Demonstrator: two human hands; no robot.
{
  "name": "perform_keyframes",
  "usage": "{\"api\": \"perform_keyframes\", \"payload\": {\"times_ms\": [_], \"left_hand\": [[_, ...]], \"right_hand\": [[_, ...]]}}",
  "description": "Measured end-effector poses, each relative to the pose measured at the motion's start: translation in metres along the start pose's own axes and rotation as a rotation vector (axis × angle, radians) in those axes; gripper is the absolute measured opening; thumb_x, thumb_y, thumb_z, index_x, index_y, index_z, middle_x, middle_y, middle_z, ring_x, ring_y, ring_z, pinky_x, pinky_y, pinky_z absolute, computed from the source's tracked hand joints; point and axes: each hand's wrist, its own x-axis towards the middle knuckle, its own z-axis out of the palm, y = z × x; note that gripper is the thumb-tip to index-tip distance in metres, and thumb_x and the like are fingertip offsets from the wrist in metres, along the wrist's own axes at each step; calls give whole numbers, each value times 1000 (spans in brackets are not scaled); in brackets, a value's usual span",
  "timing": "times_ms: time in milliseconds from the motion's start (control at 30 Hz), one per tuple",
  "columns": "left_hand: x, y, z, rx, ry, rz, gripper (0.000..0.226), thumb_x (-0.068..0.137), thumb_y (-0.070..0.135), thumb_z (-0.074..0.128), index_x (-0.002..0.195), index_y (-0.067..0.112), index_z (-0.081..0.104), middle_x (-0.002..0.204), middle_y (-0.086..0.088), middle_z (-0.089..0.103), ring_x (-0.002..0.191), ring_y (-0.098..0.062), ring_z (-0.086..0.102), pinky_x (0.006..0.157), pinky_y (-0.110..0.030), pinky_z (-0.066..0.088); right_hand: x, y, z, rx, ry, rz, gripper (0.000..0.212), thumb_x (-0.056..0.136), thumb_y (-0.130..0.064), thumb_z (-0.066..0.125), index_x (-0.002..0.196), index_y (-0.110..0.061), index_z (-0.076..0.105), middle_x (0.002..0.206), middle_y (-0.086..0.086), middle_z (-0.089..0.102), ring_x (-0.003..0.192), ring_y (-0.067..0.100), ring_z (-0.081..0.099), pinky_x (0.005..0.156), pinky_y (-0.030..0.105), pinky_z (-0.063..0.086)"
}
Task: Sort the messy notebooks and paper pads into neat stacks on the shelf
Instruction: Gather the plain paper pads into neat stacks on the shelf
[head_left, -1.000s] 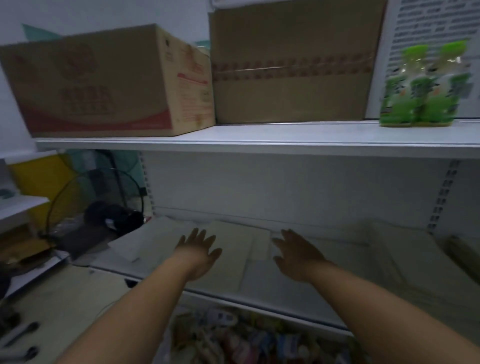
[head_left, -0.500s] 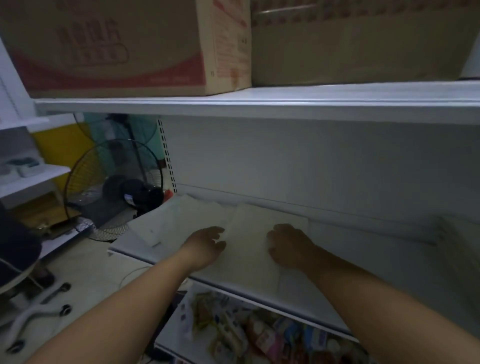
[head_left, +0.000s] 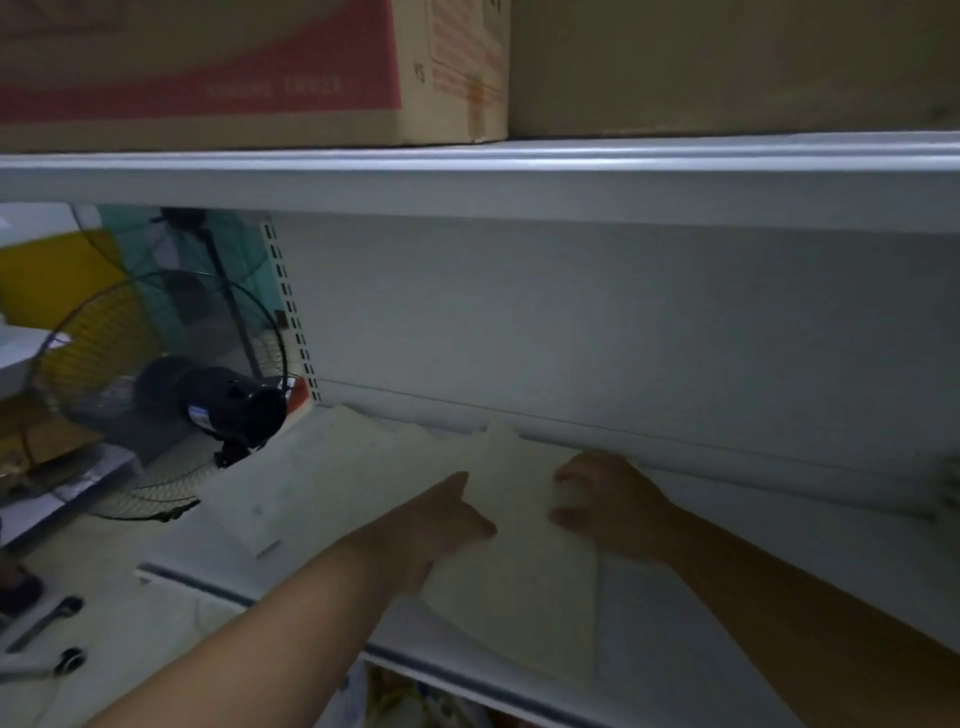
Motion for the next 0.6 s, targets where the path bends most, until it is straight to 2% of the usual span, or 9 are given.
{"api": "perform_keyframes", "payload": {"times_ms": [100,133,200,267,367,433,500,567,600], "left_hand": [[0,-1,-14,-6,19,102,40,88,-3,58,109,29,48,89,8,62,77,-10,61,60,-19,51],[3,-5,-25,-27,31,131,39,88,-2,58,107,31,49,90,9,63,78,-10,62,61,-19,52],[2,-6,-50,-111,51,151,37,89,0,58,112,28,53,100,1,67,86,-20,64,72,-30,54],[3,-9,-77,-178,59,144,37,89,0,58,118,22,53,104,-6,67,90,-28,64,74,-37,52],[6,-18,-112,-213,39,113,36,89,2,57,119,21,53,102,-8,66,90,-30,63,71,-38,51],[9,-25,-129,-216,17,102,37,90,5,58,123,21,53,107,-8,66,94,-33,62,78,-44,52],[11,-33,-139,-207,-12,97,41,90,6,58,128,18,51,114,-10,63,98,-34,61,83,-46,51],[12,-39,-145,-210,-39,108,39,91,3,55,127,17,51,111,-10,64,92,-30,61,72,-37,50],[13,-41,-148,-217,-60,112,37,91,2,54,125,18,52,108,-9,64,90,-29,62,67,-34,49]], "right_hand": [[-8,7,-3,-44,150,166,52,90,-50,49,134,-22,45,135,0,49,123,20,47,100,31,40],[-11,9,-3,-175,199,260,58,91,-55,41,138,-20,39,137,4,47,124,23,45,101,34,39],[-21,9,0,-309,154,463,81,88,-68,33,148,-15,20,145,8,38,131,28,38,104,38,34],[-28,1,4,-226,72,555,97,82,-74,37,151,-15,1,148,10,34,133,29,36,106,38,34],[-24,-14,3,-77,97,591,108,78,-66,57,151,-15,-6,146,11,38,132,29,40,103,35,39],[-17,-17,1,104,190,675,115,72,-53,73,151,-13,0,147,12,38,133,29,39,104,34,38],[-14,-20,-3,295,251,765,109,65,-40,83,148,-6,20,142,14,45,128,28,46,98,33,43],[-15,-23,-4,418,292,770,72,68,-24,84,128,0,54,124,12,60,112,28,58,80,28,45],[-18,-27,-4,452,314,750,54,71,-17,82,118,0,61,116,10,63,106,28,60,75,25,42]]}}
